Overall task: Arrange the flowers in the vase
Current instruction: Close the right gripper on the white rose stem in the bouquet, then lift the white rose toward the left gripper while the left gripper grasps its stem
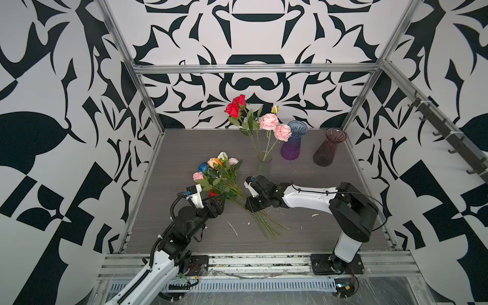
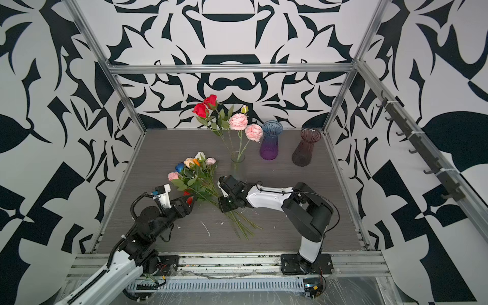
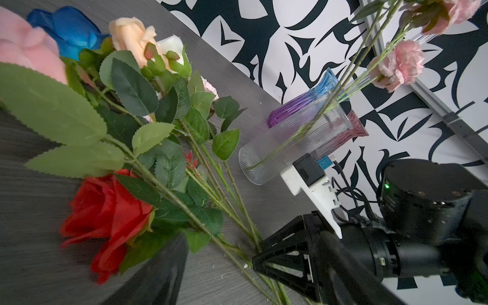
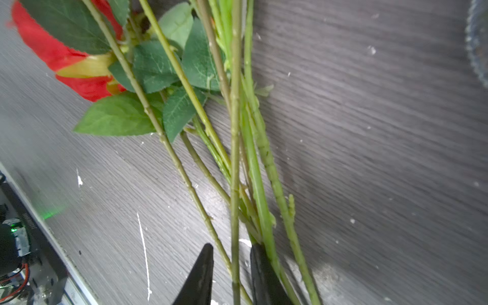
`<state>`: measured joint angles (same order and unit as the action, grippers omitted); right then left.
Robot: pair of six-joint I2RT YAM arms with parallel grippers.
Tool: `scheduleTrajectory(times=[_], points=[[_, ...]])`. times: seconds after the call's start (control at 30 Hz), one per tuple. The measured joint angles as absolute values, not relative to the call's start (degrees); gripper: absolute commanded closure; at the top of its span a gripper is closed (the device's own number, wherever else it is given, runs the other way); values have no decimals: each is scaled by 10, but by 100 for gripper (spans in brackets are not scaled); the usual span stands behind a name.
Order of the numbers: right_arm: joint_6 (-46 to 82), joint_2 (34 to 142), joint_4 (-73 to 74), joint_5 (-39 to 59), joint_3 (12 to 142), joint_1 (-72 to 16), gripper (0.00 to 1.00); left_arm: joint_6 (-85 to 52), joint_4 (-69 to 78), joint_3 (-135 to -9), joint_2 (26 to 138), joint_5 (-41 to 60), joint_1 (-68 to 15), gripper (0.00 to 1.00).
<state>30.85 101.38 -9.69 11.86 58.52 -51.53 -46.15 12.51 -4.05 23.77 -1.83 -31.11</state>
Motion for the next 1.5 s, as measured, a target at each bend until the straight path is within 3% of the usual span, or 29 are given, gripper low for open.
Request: scheduleTrajectory(times=[0.33, 0.53, 0.83, 1.07, 1.23, 1.5], points=[[303, 1015, -105, 119, 594, -521, 91, -466, 125, -41, 241, -17, -311, 24], [293, 955, -134, 95, 594, -534, 99, -463, 104, -79, 276, 29, -311, 22], [286, 825, -156, 60, 582, -557, 100, -500, 79, -178, 284, 135, -311, 20], [285, 792, -153, 57, 579, -580, 100, -551, 88, -191, 306, 167, -311, 21], [285, 787, -149, 62, 579, -602, 100, -571, 94, -211, 337, 176, -311, 43], [286, 771, -147, 67, 579, -625, 100, -578, 96, -241, 361, 181, -311, 49]])
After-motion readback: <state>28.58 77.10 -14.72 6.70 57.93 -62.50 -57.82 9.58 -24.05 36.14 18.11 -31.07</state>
